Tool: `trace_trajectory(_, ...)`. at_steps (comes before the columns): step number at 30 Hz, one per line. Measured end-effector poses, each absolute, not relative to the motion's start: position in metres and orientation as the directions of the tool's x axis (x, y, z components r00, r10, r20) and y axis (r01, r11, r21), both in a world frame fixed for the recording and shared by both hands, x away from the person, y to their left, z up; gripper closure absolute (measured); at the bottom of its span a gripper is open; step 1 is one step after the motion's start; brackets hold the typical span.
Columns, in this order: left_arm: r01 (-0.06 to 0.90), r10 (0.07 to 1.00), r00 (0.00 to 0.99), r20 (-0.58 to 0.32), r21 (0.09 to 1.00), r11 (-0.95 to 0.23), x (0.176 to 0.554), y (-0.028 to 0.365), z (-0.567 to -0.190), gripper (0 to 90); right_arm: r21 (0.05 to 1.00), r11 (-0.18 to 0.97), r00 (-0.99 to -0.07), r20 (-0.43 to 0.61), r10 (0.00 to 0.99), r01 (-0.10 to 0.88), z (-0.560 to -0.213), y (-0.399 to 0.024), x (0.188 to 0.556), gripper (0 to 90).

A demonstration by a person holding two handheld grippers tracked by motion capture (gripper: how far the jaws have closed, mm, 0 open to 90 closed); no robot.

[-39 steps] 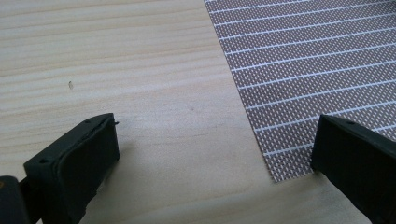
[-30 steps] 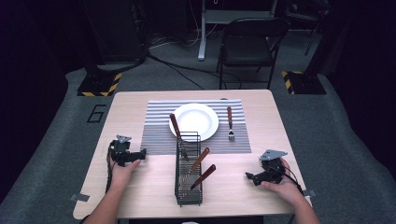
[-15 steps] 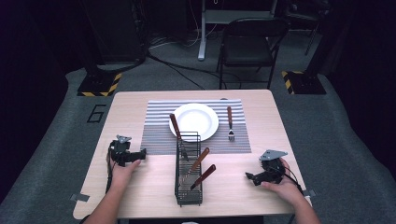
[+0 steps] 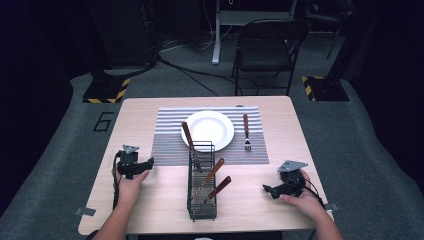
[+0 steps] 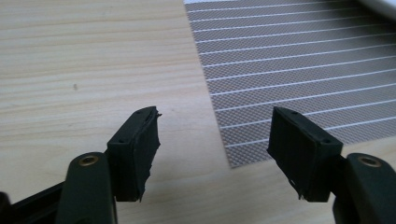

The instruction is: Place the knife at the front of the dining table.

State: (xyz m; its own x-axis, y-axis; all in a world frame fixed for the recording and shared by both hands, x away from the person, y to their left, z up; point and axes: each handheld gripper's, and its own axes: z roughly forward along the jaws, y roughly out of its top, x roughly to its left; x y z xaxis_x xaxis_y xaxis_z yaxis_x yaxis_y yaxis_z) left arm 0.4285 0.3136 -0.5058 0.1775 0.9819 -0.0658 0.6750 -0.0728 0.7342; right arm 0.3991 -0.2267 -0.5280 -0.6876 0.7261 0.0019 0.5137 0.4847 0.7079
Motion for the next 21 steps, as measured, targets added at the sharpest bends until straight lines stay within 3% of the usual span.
trace_trajectory(21,0.622,0.959,0.262,-0.11,0.779,-0.081,0.414,0.302,-0.471,36.8,0.708,0.485,-0.688,0.002,0.726,0.514,-0.528,-0.227,0.399,0.0)
